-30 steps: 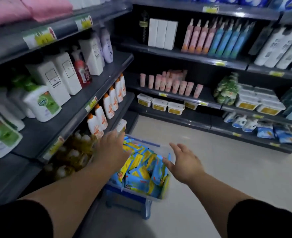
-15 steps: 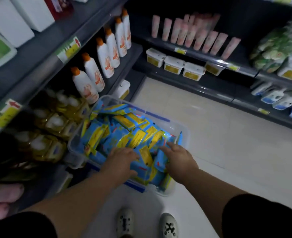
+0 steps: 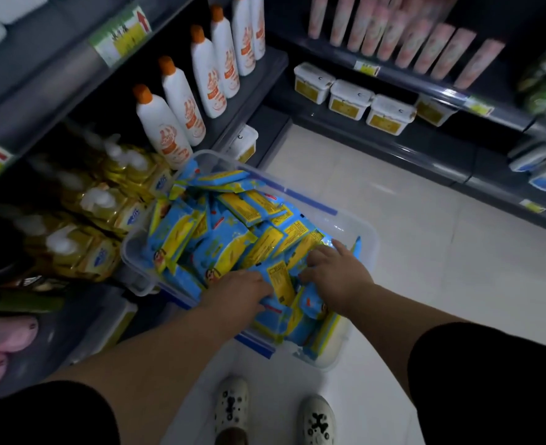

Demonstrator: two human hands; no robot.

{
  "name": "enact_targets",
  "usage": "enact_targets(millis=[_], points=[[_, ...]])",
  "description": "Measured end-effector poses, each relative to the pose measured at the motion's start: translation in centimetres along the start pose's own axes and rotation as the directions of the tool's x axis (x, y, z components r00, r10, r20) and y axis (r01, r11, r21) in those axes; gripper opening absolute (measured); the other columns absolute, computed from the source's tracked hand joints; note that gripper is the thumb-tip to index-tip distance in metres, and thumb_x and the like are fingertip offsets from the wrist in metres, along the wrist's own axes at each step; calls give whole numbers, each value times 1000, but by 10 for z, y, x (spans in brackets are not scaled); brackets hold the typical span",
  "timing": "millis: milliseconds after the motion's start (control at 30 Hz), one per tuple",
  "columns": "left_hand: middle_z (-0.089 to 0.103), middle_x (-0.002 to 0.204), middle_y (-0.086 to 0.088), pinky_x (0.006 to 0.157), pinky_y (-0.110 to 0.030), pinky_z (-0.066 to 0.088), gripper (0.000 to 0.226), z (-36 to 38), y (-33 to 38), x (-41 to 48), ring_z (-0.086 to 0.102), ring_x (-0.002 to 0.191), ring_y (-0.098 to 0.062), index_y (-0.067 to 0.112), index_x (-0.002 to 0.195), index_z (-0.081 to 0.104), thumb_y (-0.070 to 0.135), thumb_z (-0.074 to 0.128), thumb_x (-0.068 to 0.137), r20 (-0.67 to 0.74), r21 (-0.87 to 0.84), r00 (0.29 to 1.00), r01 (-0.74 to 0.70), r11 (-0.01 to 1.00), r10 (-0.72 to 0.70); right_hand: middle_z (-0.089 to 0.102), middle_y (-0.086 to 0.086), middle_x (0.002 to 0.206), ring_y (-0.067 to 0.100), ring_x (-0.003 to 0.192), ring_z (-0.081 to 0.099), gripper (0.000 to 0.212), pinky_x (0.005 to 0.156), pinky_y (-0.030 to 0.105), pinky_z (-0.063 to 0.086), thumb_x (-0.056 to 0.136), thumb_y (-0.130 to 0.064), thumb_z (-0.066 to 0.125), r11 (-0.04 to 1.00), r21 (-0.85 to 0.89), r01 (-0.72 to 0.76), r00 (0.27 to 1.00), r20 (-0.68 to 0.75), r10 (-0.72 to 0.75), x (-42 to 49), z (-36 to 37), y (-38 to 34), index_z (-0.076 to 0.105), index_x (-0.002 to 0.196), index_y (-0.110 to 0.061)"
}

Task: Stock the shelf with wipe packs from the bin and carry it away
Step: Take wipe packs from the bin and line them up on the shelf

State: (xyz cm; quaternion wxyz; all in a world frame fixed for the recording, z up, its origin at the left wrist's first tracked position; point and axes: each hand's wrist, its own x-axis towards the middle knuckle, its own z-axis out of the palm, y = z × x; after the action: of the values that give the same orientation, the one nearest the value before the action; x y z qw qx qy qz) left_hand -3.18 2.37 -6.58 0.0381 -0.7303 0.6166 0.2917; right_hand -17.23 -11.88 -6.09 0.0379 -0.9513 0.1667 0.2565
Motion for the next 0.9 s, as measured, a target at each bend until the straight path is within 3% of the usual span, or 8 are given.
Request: enact_targets(millis=[100, 200, 433, 533, 633, 733, 833, 900], points=[[57, 115, 1, 84, -33, 45, 24, -5, 4, -1, 55, 103, -19, 23, 119, 58, 27, 52, 96, 13, -47, 1000, 6, 999, -6, 51, 4, 127, 25, 127, 41, 36, 115, 39, 14, 91, -17, 49, 998, -16, 56, 998, 1, -56, 1, 4, 1, 59, 124, -25], [62, 107, -1, 79, -35, 49, 20, -16, 8, -6, 58, 96, -21, 22, 115, 57, 25, 52, 96, -16, -168, 998, 57, 984, -60, 53, 2, 121, 26, 119, 48, 32, 106, 35, 27, 92, -19, 50, 998, -30, 53, 998, 24, -52, -3, -7, 6, 59, 122, -28], [54, 97, 3, 75, -35, 48, 9, -80, 6, -29, 55, 89, -20, 28, 103, 54, 25, 54, 95, -250, -474, 951, 42, 880, -180, 50, -1, 121, 24, 114, 53, 33, 81, 30, 40, 90, -15, 54, 952, 268, -147, 985, -49, 166, -28, -77, 14, 54, 119, -31], [52, 107, 4, 78, -39, 53, 21, -119, 2, -45, 56, 93, -19, 29, 118, 53, 27, 52, 97, -276, -544, 931, 53, 837, -238, 53, 3, 114, 28, 106, 56, 27, 78, 29, 40, 91, -14, 51, 898, 395, -193, 960, -114, 256, -39, -117, 15, 56, 113, -28], [55, 119, 4, 84, -31, 48, 30, -158, -4, -63, 55, 103, -17, 27, 128, 51, 27, 51, 98, -348, -549, 898, 37, 835, -268, 56, 7, 110, 30, 101, 57, 23, 79, 32, 43, 90, -11, 52, 852, 472, -225, 921, -183, 344, -50, -160, 11, 57, 110, -23], [58, 114, 3, 86, -32, 47, 25, -195, -8, -86, 56, 101, -16, 28, 121, 53, 24, 53, 96, -431, -553, 852, 11, 833, -297, 58, 7, 110, 29, 97, 57, 24, 73, 29, 40, 91, -8, 52, 761, 600, -248, 867, -213, 450, -64, -199, 5, 55, 111, -20], [59, 109, -2, 72, -24, 39, 28, -228, -8, -115, 53, 91, -16, 24, 122, 53, 15, 53, 95, -480, -570, 792, 44, 820, -377, 59, 6, 104, 29, 96, 58, 26, 75, 32, 45, 92, -10, 53, 612, 761, -213, 812, -211, 544, -79, -236, -4, 55, 115, -22], [61, 106, -5, 62, -27, 41, 28, -243, -9, -137, 55, 84, -19, 28, 119, 53, 13, 49, 96, -480, -595, 766, 73, 800, -427, 62, 5, 98, 27, 88, 59, 21, 76, 38, 50, 94, -11, 52, 497, 851, -168, 799, -178, 574, -89, -257, -12, 55, 111, -24]])
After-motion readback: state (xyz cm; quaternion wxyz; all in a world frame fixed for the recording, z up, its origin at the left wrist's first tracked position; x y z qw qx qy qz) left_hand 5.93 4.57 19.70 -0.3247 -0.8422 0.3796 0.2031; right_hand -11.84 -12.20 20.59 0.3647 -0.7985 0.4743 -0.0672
